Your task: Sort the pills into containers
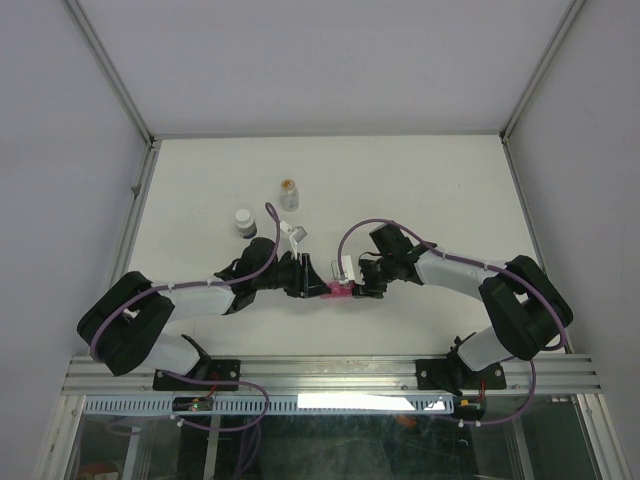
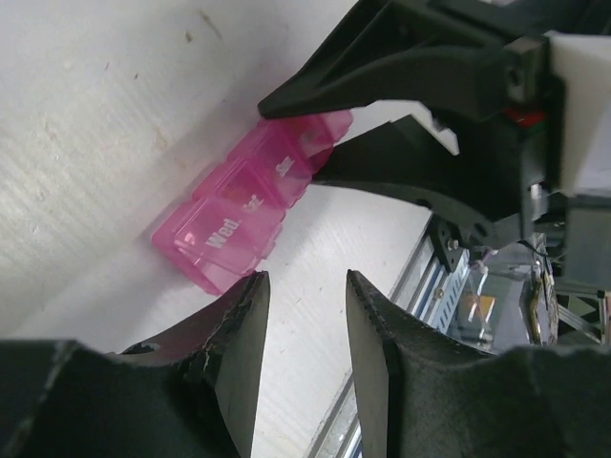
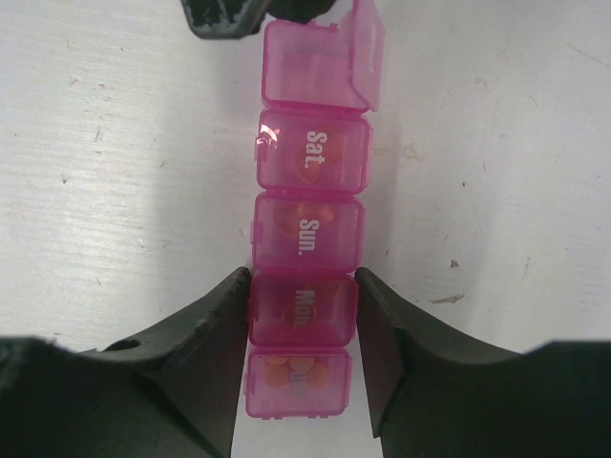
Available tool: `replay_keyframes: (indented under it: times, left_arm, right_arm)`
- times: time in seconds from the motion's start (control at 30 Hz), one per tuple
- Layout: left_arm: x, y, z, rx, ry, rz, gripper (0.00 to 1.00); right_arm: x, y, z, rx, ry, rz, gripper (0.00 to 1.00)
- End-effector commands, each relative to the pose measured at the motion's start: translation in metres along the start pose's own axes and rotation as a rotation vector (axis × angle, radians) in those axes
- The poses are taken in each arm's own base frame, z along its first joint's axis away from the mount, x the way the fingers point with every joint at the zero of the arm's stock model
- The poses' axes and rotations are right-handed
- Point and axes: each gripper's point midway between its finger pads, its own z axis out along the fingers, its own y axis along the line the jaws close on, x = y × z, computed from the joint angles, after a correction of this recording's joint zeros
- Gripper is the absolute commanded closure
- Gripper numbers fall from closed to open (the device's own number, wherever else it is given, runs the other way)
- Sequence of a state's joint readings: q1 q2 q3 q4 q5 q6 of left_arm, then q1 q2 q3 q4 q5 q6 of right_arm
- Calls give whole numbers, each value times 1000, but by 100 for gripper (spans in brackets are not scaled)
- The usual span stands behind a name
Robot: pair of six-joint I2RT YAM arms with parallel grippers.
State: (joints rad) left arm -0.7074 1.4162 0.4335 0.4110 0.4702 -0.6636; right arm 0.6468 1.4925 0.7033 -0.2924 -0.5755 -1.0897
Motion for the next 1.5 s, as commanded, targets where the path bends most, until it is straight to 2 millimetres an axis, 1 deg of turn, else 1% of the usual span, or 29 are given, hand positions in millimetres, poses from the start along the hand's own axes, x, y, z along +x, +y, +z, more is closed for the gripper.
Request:
replay_keyframes:
  times: [0.0, 0.1, 0.2, 0.3, 0.33, 0.53, 0.67, 0.77, 0.8, 0.87, 0.9, 0.93, 1.0, 1.07, 1.13, 1.2, 1.27, 1.4, 1.47]
  left_arm:
    - [-43, -27, -4, 70, -132, 62, 61]
    - [-48, -23, -4, 61, -150, 55, 60]
    - [-56, -18, -3, 50, -174, 53, 57]
    - [-63, -14, -1, 47, -186, 57, 57]
    - [-62, -5, 3, 35, -173, 43, 57]
    - [-68, 11, 13, 36, -160, 22, 57]
    - [-66, 21, 20, 27, -132, -2, 57]
    - [-62, 26, 22, 26, -115, -16, 58]
    - [-64, 21, 19, 38, -119, -7, 58]
    - [-71, 9, 12, 65, -148, 35, 57]
    - [-76, 0, 6, 81, -168, 69, 53]
    - [-85, -10, -3, 96, -206, 126, 48]
    - [-98, -25, -22, 96, -293, 220, 39]
    - [-109, -29, -41, 58, -395, 297, 27]
    - [-116, -28, -60, 6, -493, 347, 16]
    - [-121, -20, -78, -70, -574, 354, 7]
    - [-129, -9, -95, -166, -639, 344, 1]
    - [-148, 23, -128, -406, -740, 304, 1]
    - [-160, 41, -143, -510, -765, 270, 1]
  right_arm:
    - [23, 18, 4, -55, 94, 41, 52]
    - [23, 18, 4, -54, 93, 40, 52]
    - [23, 18, 3, -54, 94, 41, 52]
    - [23, 18, 3, -54, 93, 40, 52]
    - [23, 17, 4, -54, 93, 40, 52]
    - [24, 18, 4, -55, 96, 41, 52]
    - [24, 18, 4, -57, 98, 43, 52]
    - [24, 17, 4, -54, 99, 47, 52]
    - [23, 16, 4, -51, 99, 55, 50]
    - [21, 15, 4, -47, 93, 61, 44]
    - [20, 14, 3, -44, 89, 66, 40]
    - [18, 13, 2, -39, 82, 71, 34]
    - [12, 9, -2, -23, 63, 82, 26]
    - [6, 4, -8, -2, 39, 89, 18]
    - [1, -2, -15, 22, 13, 94, 13]
    - [-5, -5, -24, 40, -19, 100, 11]
    - [-11, -8, -33, 48, -45, 96, 10]
    - [-30, -11, -55, 54, -82, 92, 9]
    - [-45, -15, -68, 61, -103, 95, 9]
